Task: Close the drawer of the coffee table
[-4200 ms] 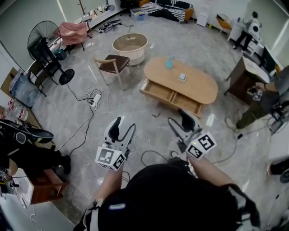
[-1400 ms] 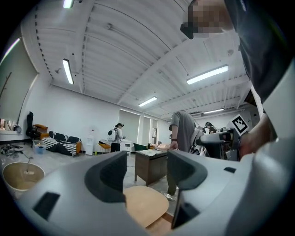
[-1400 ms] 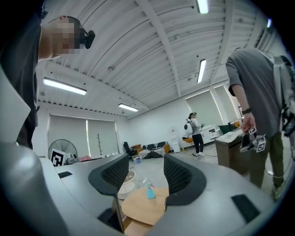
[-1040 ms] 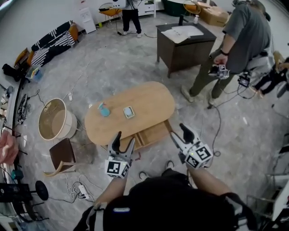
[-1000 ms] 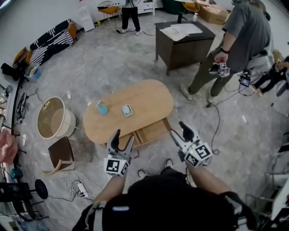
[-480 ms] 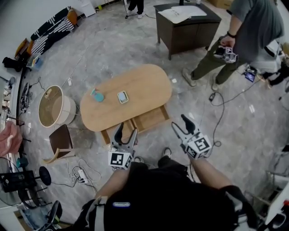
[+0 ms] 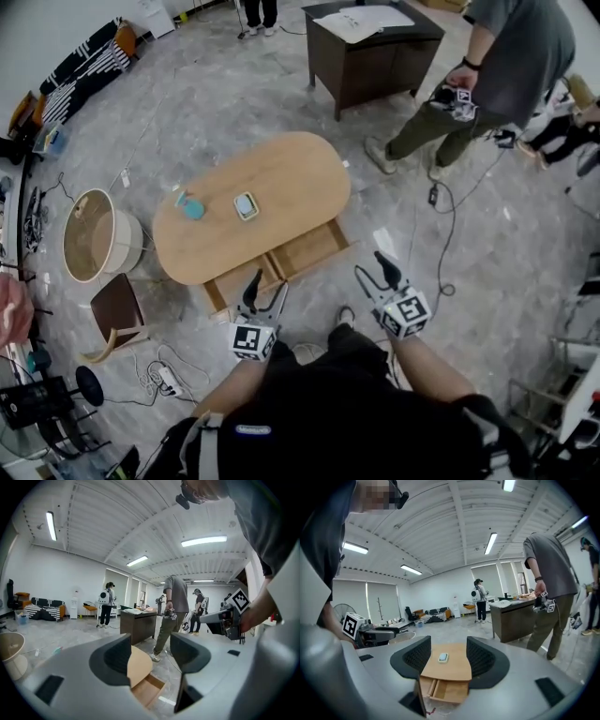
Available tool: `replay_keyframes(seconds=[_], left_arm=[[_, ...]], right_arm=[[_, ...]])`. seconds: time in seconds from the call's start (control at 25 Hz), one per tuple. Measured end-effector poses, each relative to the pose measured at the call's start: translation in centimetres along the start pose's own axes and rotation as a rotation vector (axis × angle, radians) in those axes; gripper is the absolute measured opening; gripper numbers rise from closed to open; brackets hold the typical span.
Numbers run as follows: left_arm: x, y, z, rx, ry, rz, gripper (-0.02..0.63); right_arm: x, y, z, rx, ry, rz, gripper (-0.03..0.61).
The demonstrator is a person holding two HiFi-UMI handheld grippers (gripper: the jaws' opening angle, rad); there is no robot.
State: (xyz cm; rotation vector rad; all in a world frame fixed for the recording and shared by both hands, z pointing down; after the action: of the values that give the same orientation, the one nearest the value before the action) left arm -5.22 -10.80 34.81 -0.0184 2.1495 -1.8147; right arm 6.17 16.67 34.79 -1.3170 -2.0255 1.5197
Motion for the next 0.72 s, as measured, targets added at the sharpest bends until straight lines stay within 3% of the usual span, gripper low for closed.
replay_keyframes(seconds=[0.16,0.48,0.6,0.72], left_arm=[[-0.5,-4.7,0.5,-0.054,-0.103,0.054,0.261],[-3.2,-12.8,-4.4,-0.028,-0.196,0.128,0.259],[-4.8,-16.3,-6.2,0.024,-0.205,0.177,0.259],[-6.3,-20.0,-8.0,0.002,-0.234,0.21,0.259]], right_arm=[[-2.6,-4.2,-0.6,-0.062,-0.09,0.029,0.213],[-7.1,-13.7,-4.8,-0.168,-0.18,0.101,0.213],[-8.4,-17.2,-7.1,-0.177,-0.199,0.151,0.213],[-8.5,-20.7,-9.7,-0.246,-0.243,0.172,0.213]])
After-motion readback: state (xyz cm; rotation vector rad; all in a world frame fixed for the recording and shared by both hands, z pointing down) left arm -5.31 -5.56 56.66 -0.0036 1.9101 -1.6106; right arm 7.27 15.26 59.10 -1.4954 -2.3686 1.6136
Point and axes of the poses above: the fingertips, and each gripper's own axes: x backward along the fingers, z to its left, y out of its top, the point moved 7 cm from there along x, backward along the fingers, and after that the axes turned 13 degrees about -x, right-handed, at the moved point
